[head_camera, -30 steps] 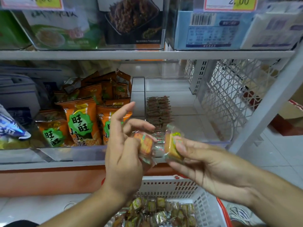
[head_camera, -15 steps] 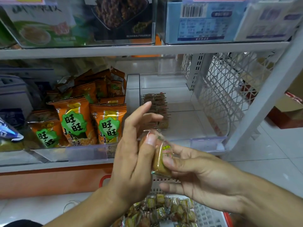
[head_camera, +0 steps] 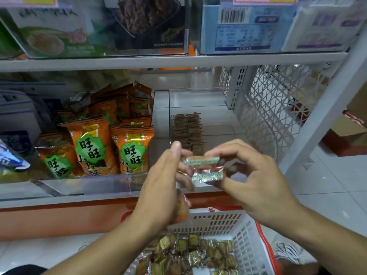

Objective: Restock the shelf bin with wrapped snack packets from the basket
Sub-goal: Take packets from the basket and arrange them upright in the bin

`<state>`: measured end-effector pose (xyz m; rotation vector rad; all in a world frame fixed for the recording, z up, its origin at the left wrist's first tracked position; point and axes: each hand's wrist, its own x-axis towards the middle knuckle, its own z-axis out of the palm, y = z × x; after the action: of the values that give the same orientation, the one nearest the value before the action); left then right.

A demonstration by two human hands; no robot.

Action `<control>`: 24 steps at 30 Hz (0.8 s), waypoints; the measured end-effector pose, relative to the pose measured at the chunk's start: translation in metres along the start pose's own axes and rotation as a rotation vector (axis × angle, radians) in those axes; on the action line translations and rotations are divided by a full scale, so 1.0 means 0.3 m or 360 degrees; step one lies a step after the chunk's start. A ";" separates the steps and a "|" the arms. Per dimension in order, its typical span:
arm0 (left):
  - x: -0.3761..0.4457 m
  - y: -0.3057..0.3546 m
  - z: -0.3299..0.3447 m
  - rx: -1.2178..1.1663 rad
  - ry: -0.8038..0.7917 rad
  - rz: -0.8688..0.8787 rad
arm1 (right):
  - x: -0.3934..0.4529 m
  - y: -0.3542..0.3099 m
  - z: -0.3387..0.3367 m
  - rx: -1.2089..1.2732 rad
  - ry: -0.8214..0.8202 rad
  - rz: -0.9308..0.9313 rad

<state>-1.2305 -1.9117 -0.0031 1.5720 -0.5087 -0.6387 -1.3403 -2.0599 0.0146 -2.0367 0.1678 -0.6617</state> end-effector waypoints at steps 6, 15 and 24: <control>0.002 0.021 -0.012 -0.0524 -0.0330 -0.0357 | 0.011 0.030 -0.035 -0.0504 -0.0015 -0.0585; 0.021 0.024 -0.046 -0.0228 0.0073 -0.0138 | 0.059 0.042 -0.113 -0.0038 -0.0301 -0.0025; 0.007 0.004 -0.027 0.0075 -0.0357 -0.0083 | 0.049 0.069 -0.084 0.0261 -0.0774 0.0538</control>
<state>-1.2233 -1.9072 -0.0017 1.5704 -0.6549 -0.8540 -1.3379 -2.0954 0.0131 -1.8899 0.1593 0.0351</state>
